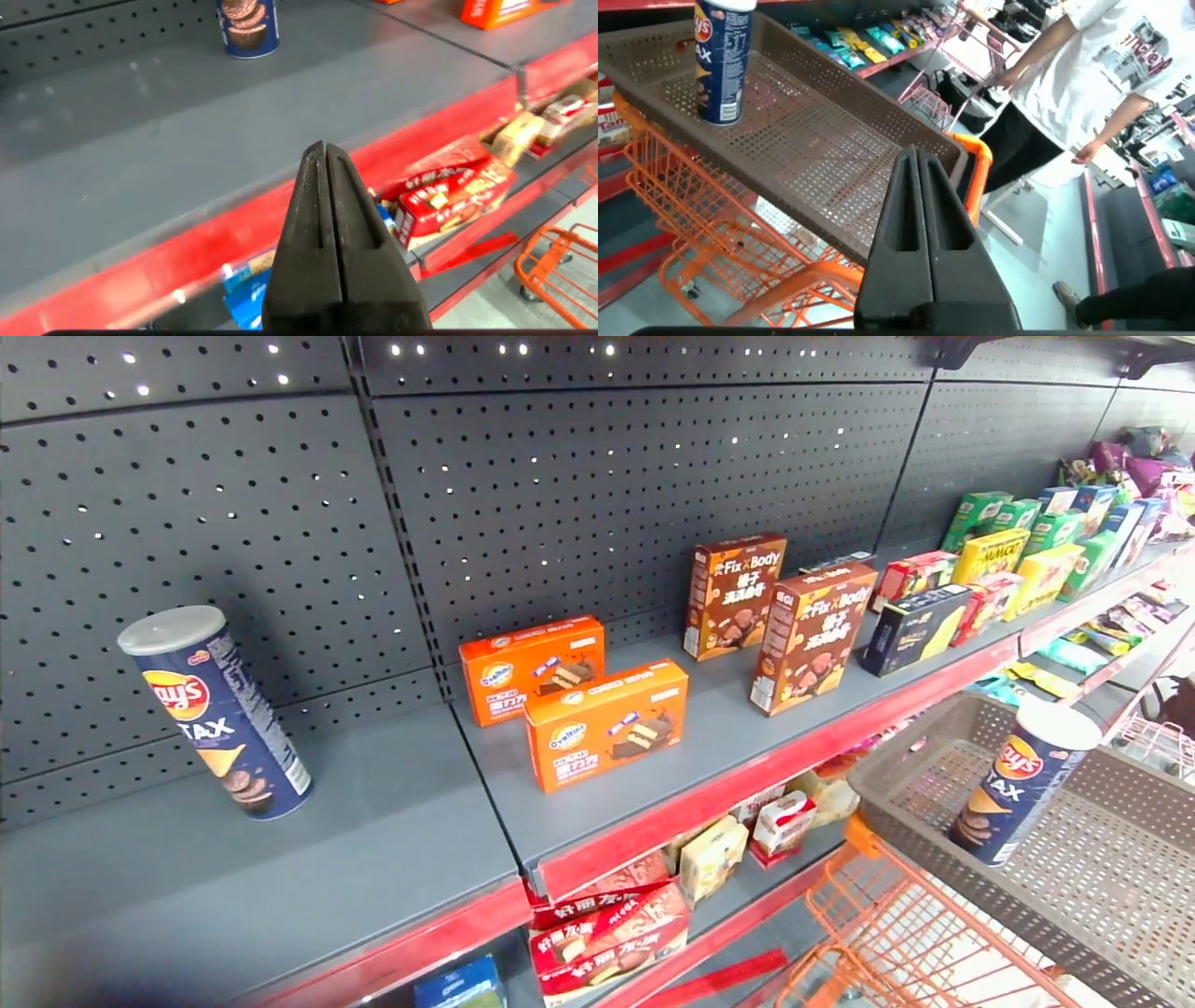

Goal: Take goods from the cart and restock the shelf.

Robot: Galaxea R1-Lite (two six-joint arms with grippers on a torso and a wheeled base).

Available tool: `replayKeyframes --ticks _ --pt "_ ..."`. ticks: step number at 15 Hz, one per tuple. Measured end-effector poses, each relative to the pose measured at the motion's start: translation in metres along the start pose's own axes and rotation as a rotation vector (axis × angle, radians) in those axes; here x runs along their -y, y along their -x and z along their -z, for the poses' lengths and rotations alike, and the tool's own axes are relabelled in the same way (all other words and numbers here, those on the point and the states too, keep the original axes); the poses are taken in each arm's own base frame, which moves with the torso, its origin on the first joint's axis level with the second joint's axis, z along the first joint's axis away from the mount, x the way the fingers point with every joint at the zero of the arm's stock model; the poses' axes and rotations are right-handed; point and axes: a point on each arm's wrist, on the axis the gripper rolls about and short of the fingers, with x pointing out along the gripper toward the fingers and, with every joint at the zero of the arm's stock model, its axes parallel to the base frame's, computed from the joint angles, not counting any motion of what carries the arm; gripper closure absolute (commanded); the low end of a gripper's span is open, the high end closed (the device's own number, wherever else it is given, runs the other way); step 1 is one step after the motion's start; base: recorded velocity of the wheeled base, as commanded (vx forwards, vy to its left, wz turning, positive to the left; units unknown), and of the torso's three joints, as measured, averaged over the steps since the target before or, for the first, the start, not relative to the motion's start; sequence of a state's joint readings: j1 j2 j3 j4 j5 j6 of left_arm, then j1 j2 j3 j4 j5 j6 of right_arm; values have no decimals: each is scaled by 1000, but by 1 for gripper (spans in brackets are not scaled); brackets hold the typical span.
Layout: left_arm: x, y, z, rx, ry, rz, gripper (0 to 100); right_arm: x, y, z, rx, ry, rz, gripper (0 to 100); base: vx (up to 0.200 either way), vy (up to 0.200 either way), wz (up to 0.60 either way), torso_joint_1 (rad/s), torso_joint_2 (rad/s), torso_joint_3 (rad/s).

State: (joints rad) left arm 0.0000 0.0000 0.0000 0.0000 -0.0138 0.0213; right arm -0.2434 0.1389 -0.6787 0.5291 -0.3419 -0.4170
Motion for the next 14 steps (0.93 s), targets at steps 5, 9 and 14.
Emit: replayKeyframes --ticks 5,9,14 --pt "0 0 0 0 0 0 100 0 0 0 0 0 0 100 0 0 0 0 0 0" --pt "0 0 0 0 0 0 100 0 0 0 0 0 0 100 0 0 0 0 0 0" --pt "0 0 0 0 6 -2 100 0 1 1 3 -1 1 100 120 0 0 -1 0 -1"
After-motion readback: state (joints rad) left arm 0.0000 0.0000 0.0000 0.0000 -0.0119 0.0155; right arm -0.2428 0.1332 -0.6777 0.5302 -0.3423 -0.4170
